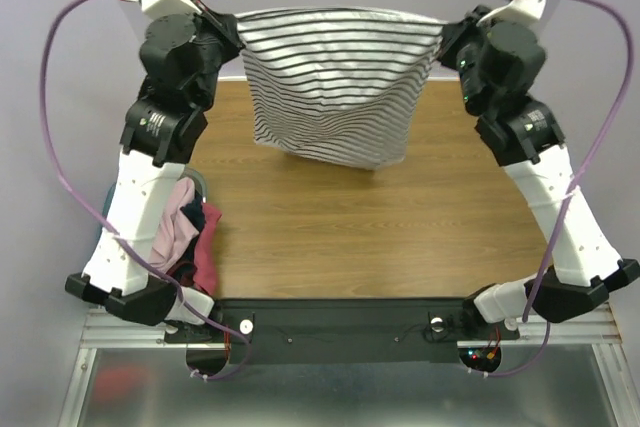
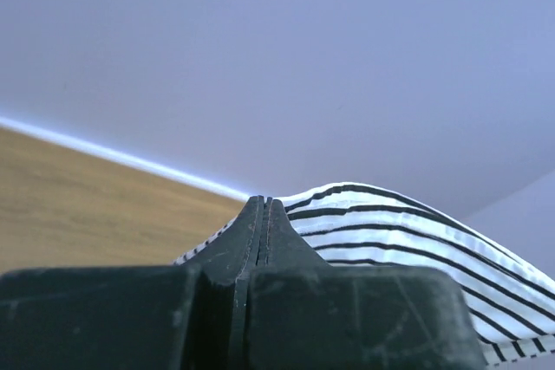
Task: Fold and stack the tank tops
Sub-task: Flatten the tank top out
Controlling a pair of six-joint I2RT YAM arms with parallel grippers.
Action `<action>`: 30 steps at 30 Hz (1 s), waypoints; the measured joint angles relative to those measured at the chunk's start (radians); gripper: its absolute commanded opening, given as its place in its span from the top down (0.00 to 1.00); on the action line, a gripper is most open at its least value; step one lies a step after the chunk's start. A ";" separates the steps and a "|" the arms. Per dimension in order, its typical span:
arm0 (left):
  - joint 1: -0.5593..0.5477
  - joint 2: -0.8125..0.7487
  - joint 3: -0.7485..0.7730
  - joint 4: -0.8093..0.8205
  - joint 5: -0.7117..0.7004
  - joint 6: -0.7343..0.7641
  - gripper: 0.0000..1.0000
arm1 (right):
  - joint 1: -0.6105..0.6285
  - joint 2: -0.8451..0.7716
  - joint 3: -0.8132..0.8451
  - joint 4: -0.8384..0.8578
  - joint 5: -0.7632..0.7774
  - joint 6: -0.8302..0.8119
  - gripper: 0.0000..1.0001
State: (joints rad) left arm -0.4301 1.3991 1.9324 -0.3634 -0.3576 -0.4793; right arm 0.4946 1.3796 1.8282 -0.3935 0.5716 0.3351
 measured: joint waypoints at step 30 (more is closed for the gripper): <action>0.161 0.504 0.503 0.193 0.172 0.057 1.00 | -0.216 0.659 0.715 0.060 -0.317 -0.079 0.99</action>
State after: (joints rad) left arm -0.2687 1.9030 2.4351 -0.1703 -0.1852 -0.4221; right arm 0.2790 2.0388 2.5427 -0.3340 0.2546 0.2565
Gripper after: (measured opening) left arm 0.014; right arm 0.026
